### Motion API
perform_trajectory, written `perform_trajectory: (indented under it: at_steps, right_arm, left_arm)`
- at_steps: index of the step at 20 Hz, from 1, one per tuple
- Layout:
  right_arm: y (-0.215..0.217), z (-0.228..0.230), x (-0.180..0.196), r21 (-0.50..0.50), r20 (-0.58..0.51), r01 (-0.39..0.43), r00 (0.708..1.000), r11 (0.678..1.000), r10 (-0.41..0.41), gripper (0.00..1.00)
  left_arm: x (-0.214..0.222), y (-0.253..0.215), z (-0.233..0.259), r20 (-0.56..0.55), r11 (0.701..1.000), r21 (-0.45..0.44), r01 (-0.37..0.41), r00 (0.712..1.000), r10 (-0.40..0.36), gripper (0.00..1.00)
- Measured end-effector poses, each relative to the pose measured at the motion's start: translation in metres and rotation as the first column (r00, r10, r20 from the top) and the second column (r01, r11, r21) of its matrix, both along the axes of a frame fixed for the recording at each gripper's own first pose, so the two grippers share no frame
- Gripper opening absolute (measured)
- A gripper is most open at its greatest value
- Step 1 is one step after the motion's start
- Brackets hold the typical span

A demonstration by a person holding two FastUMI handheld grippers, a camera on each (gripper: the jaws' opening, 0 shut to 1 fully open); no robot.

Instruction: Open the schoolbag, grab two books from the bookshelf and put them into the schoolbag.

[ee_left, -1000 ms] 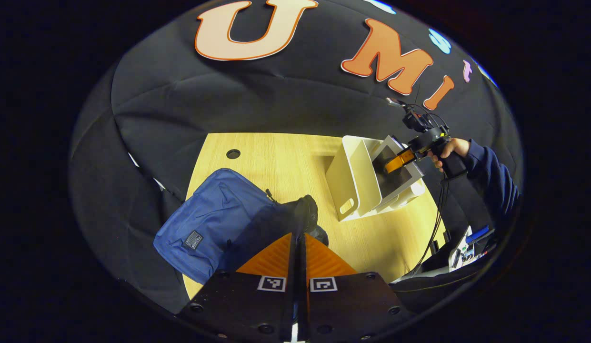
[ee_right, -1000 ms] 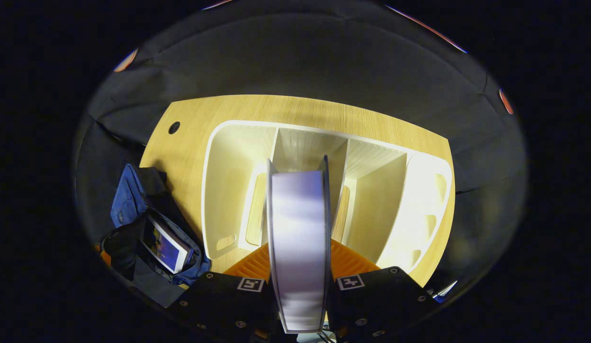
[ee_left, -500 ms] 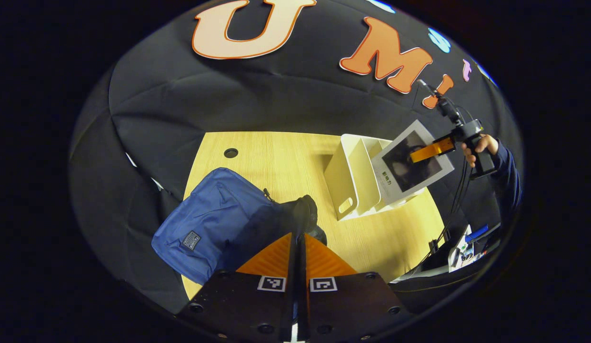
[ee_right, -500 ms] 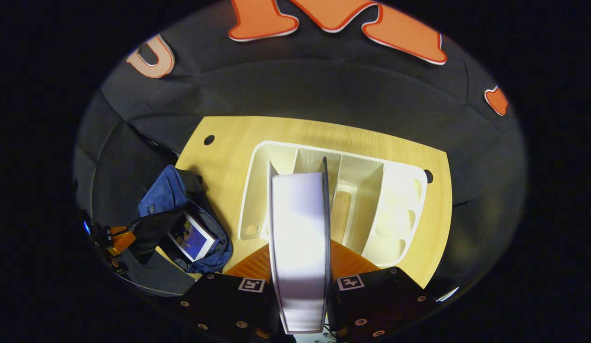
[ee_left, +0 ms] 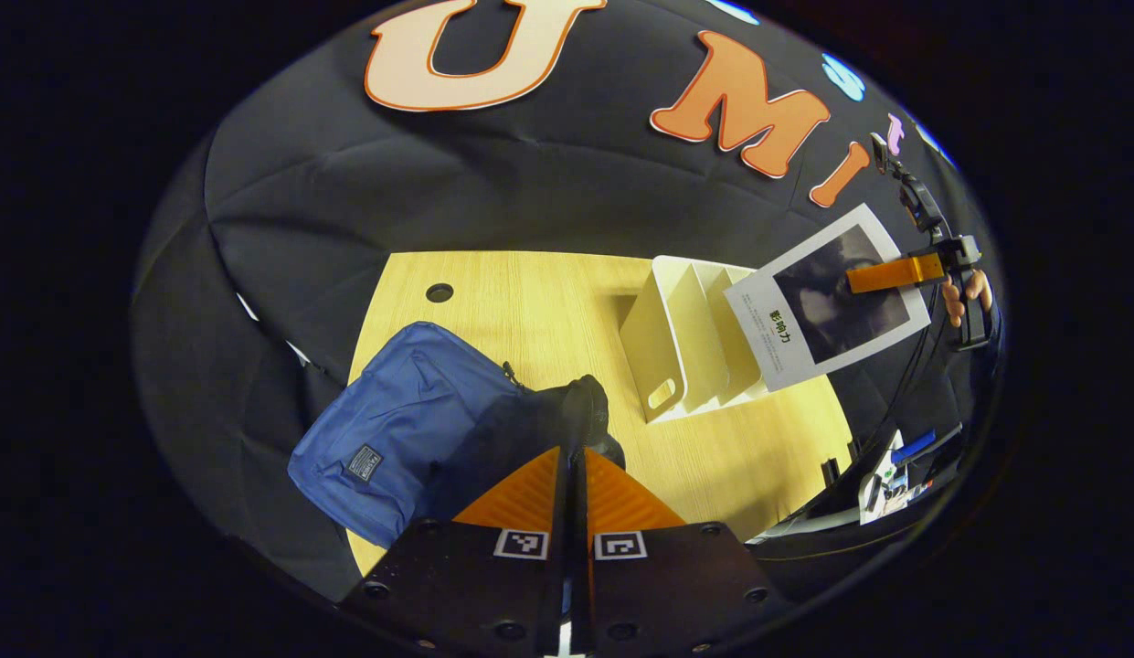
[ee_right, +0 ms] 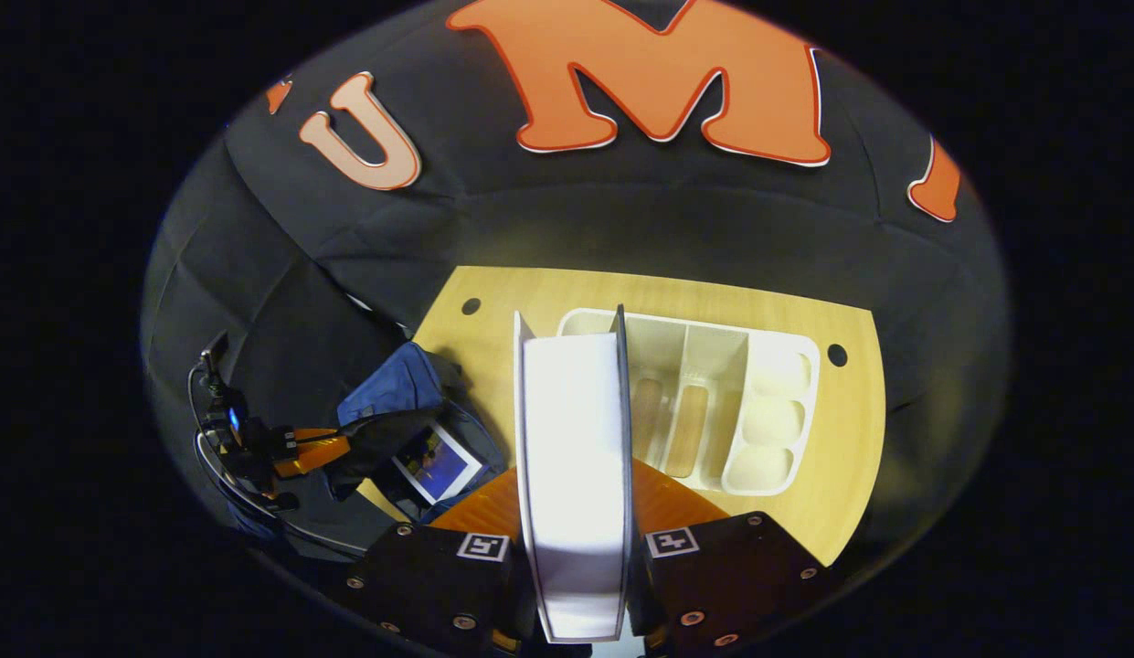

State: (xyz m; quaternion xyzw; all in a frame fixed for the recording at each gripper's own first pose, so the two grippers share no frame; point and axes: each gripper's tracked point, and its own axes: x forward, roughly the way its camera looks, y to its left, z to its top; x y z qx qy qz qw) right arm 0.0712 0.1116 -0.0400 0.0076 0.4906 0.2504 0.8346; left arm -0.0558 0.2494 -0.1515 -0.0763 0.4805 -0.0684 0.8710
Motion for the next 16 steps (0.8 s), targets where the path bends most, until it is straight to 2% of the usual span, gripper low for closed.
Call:
perform_trajectory:
  at_steps: [5, 7, 8, 9, 11, 16]
  right_arm:
    - [0.040, -0.006, -0.032, 0.121, -0.031, -0.023, 0.999, 0.992, 0.027, 0.40]
    - [0.063, -0.024, -0.054, 0.181, -0.094, -0.040, 0.994, 0.983, 0.058, 0.40]
    - [0.074, -0.033, -0.066, 0.208, -0.130, -0.041, 0.989, 0.977, 0.069, 0.40]
    - [0.084, -0.042, -0.075, 0.228, -0.161, -0.046, 0.983, 0.972, 0.085, 0.40]
    - [0.101, -0.059, -0.086, 0.263, -0.201, -0.033, 0.976, 0.964, 0.088, 0.40]
    - [0.137, -0.078, -0.105, 0.381, -0.274, 0.065, 0.961, 0.922, 0.046, 0.39]
  left_arm:
    - [0.003, 0.006, 0.004, 0.001, 0.999, 0.032, -0.006, 1.000, 0.006, 0.04]
    - [0.004, 0.006, 0.005, -0.002, 0.999, 0.041, -0.006, 1.000, 0.007, 0.04]
    - [0.006, 0.006, 0.006, -0.004, 0.999, 0.050, -0.006, 1.000, 0.006, 0.08]
    - [0.007, 0.007, 0.007, 0.000, 0.998, 0.062, -0.005, 1.000, 0.005, 0.04]
    - [0.011, 0.008, 0.010, 0.002, 0.997, 0.075, -0.007, 1.000, 0.007, 0.04]
    - [0.014, 0.007, 0.013, -0.010, 0.997, 0.073, -0.021, 1.000, 0.022, 0.04]
